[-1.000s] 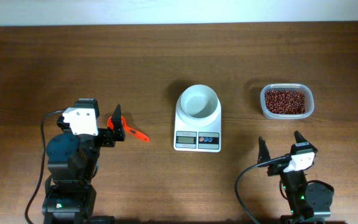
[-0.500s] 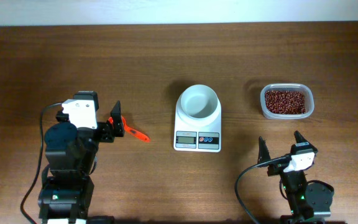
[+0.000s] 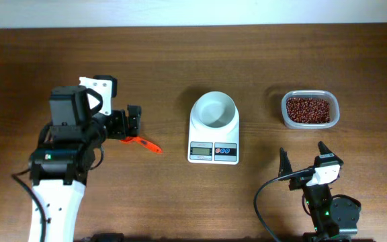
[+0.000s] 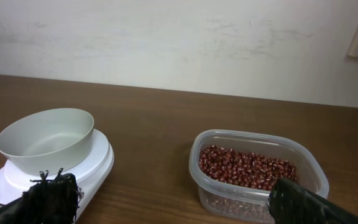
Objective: Scoop and weigh 50g on scale
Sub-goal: 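Move the left gripper forward over the orange scoop, then lower the left gripper and grasp the orange scoop's cup rim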
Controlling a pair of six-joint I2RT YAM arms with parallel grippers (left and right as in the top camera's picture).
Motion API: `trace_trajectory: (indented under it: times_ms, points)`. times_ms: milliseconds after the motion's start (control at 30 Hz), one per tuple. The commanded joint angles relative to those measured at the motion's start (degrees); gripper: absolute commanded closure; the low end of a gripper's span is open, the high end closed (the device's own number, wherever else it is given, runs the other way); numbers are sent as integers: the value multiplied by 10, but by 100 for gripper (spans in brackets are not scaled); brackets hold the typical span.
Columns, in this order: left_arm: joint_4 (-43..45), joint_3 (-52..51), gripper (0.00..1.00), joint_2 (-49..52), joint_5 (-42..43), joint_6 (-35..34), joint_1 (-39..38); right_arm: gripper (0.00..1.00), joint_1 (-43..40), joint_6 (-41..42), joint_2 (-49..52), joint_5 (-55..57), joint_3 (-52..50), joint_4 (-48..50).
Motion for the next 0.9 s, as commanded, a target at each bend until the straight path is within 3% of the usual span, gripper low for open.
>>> trace_trajectory:
  times_ms: [0, 200, 233, 867]
  points:
    - [-25, 4, 1, 49, 42, -42, 3, 1, 3, 2, -3, 5, -3, -4]
    - [-60, -20, 1, 118, -172, -272, 3, 1, 3, 2, -3, 5, -3, -4]
    - [-57, -26, 1, 118, -177, -284, 3, 1, 3, 2, -3, 5, -3, -4]
    - [-30, -27, 1, 153, -222, -284, 3, 1, 3, 2, -3, 5, -3, -4]
